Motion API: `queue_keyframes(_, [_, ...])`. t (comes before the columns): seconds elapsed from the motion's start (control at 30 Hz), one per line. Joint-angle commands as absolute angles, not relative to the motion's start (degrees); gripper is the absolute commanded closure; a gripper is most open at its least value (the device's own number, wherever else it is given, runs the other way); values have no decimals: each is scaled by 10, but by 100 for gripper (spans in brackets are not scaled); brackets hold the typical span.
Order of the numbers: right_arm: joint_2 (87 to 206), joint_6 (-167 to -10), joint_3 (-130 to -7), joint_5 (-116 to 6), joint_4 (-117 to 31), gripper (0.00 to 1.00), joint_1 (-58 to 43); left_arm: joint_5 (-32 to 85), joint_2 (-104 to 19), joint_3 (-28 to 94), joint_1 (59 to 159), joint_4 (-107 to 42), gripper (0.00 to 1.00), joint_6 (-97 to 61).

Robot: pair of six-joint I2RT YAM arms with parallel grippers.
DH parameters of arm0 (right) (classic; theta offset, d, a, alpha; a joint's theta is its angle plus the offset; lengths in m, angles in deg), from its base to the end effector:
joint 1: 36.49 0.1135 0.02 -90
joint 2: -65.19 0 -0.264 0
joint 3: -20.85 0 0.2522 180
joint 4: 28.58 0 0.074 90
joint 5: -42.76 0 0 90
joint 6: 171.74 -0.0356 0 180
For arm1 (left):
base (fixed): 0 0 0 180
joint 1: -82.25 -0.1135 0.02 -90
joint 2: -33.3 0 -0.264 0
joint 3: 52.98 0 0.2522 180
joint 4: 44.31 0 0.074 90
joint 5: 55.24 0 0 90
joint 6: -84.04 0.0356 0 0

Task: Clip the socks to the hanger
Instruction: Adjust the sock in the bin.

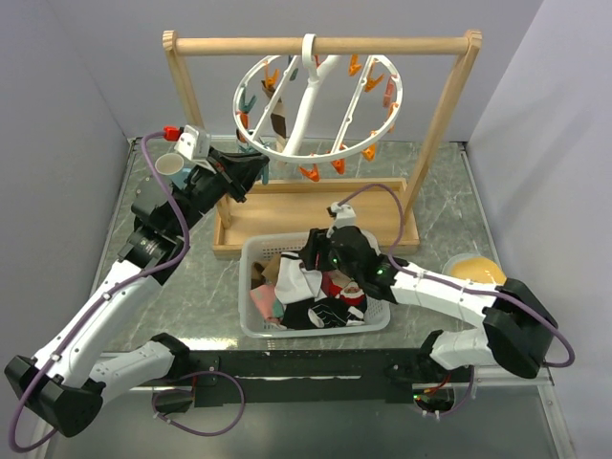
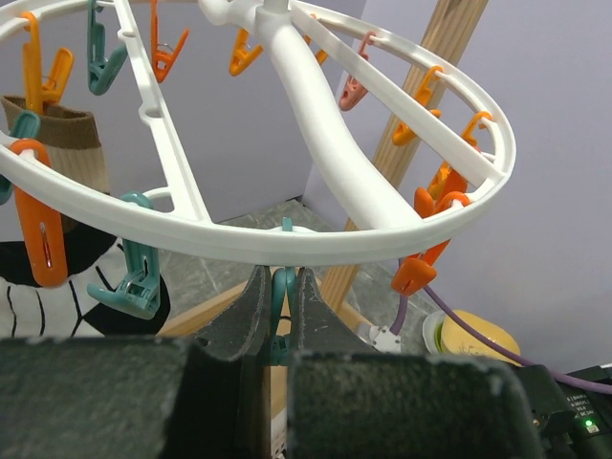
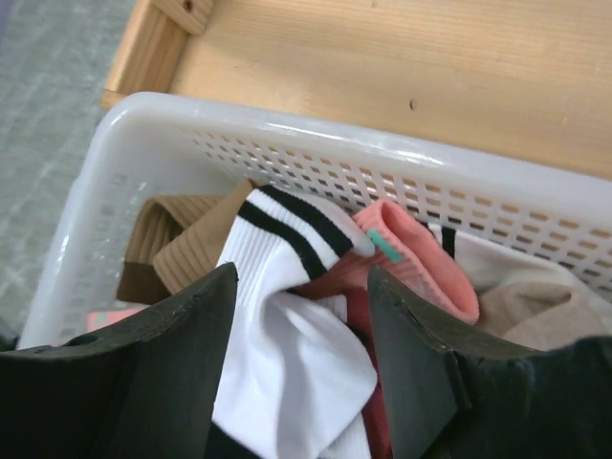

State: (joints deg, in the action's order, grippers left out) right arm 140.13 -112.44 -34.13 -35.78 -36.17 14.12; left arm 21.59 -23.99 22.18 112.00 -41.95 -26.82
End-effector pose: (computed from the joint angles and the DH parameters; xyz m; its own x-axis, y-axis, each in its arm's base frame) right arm 0.1863 0.2158 0.2320 -0.5820 0.0797 -0.8093 -0.4053 0.8343 0.3736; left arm 0.1888 -0.1172 0.4421 -0.0230 -0.3862 -0.9221 0.7123 0.6409 -0.2862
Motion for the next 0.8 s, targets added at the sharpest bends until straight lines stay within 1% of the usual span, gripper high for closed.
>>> queue_keyframes(0.0, [1375,-1190,-311,-419,-314,37,126,189,-243,219,1118,-395,99,-278])
queue_keyframes(0.07, [1376,-1221,-314,-435,-336,38,126,189,-242,224,1115,-393,99,-277])
queue_keyframes(0.23, [1363,-1283,-289,-469,-317,39,123,188,-238,224,1114,-392,99,-271])
queue_keyframes(0.4, [1394,-1310,-317,-468,-341,40,112,185,-233,219,1113,-399,99,-276])
queue_keyframes(0.53, [1416,-1335,-317,-469,-320,40,92,188,-228,219,1113,-393,99,-274])
queue_keyframes(0.77, [1452,-1353,-329,-470,-295,45,75,184,-219,210,1112,-395,99,-276])
